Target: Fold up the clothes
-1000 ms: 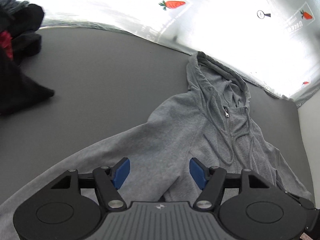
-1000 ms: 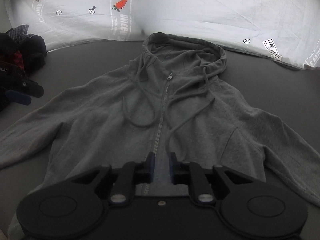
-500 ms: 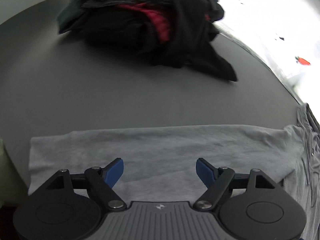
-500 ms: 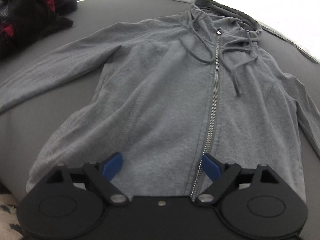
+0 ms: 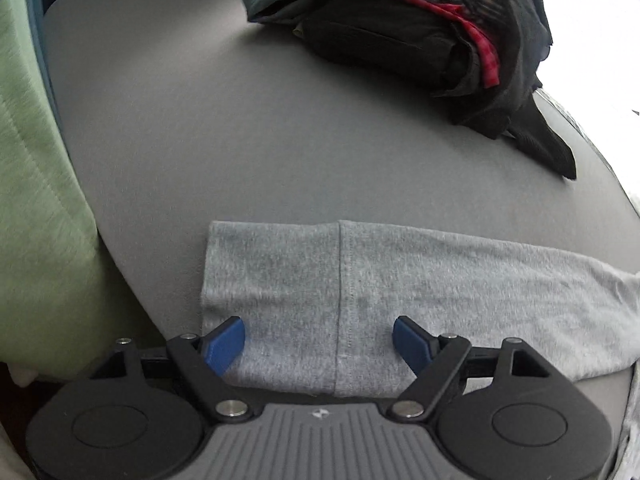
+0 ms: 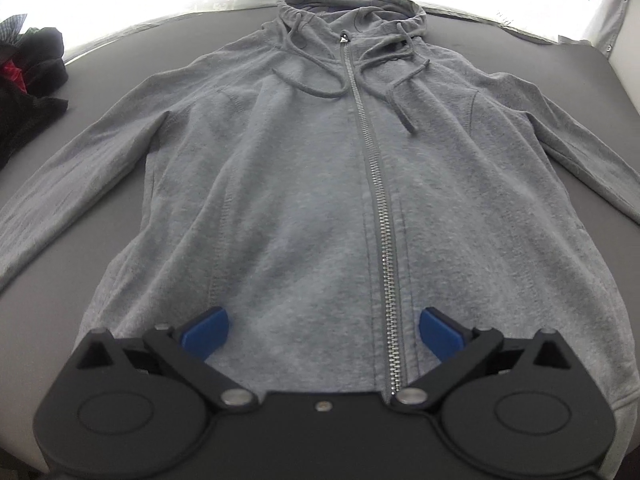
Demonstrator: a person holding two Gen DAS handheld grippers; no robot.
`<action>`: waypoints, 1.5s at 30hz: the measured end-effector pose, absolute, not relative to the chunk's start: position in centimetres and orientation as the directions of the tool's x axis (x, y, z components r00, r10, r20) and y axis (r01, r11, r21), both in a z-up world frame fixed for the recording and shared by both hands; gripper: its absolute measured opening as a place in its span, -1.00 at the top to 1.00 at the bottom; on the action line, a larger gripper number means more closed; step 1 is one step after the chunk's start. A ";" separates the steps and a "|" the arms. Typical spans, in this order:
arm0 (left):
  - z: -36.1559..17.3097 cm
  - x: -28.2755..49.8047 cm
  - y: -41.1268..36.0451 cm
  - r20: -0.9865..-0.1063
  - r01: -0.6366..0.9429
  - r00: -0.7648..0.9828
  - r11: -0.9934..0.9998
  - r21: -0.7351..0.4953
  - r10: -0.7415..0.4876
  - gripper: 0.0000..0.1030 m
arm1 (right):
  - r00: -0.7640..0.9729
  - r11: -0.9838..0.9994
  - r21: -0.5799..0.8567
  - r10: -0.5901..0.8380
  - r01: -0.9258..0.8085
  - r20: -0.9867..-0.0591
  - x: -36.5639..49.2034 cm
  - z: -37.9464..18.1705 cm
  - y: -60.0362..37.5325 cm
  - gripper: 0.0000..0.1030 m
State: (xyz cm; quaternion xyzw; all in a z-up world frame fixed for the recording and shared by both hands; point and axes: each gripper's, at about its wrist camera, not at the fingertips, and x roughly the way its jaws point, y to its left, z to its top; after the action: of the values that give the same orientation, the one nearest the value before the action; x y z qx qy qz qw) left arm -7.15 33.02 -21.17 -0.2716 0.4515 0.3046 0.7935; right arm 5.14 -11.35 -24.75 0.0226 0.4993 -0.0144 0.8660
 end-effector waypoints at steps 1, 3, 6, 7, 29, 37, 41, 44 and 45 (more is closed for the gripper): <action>-21.2 -7.1 32.9 -0.882 -0.720 0.406 0.678 -0.147 0.240 -0.58 | 0.505 0.998 0.025 -0.009 0.060 -0.863 5.1 -24.8 -11.3 -1.00; -21.3 -7.0 32.9 -0.881 -0.707 0.408 0.694 -0.137 0.241 -0.57 | 0.515 0.996 0.024 -0.022 0.082 -0.857 4.7 -24.8 -11.2 -1.00; -21.7 -7.0 33.5 -0.881 -0.696 0.413 0.704 -0.142 0.231 -0.56 | 0.523 0.994 0.024 -0.034 0.104 -0.851 4.5 -24.9 -11.0 -1.00; -21.7 -6.9 33.6 -0.882 -0.696 0.411 0.705 -0.139 0.232 -0.56 | 0.523 0.994 0.024 -0.035 0.106 -0.852 4.6 -24.9 -11.0 -1.00; -24.4 -13.4 37.7 -0.725 -0.656 0.653 0.314 -0.686 -0.219 -0.57 | 0.544 0.986 0.019 -0.077 0.168 -0.835 4.0 -25.1 -10.7 -1.00; -24.1 -13.1 38.1 -0.781 -0.722 0.609 0.313 -0.617 -0.138 0.19 | 0.561 0.983 0.014 -0.094 0.185 -0.822 3.5 -25.2 -10.4 -1.00; -22.9 -12.6 37.6 -0.794 -0.716 0.603 0.386 -0.582 -0.077 0.68 | 0.564 0.981 0.010 -0.103 0.194 -0.819 3.4 -25.1 -10.2 -1.00; -20.4 -12.0 36.8 -0.762 -0.676 0.647 0.476 -0.563 0.017 0.85 | 0.567 0.981 0.013 -0.101 0.193 -0.818 3.4 -25.2 -10.4 -1.00; -19.2 -11.3 36.3 -0.749 -0.652 0.662 0.524 -0.548 0.040 0.86 | 0.569 0.981 0.013 -0.100 0.192 -0.816 3.3 -25.2 -10.4 -1.00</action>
State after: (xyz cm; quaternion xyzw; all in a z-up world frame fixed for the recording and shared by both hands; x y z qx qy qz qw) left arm -11.26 36.27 -19.23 -0.4374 0.3498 0.2163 0.7997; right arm 3.33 -10.38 -25.16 0.0498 0.4570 -0.0826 0.8842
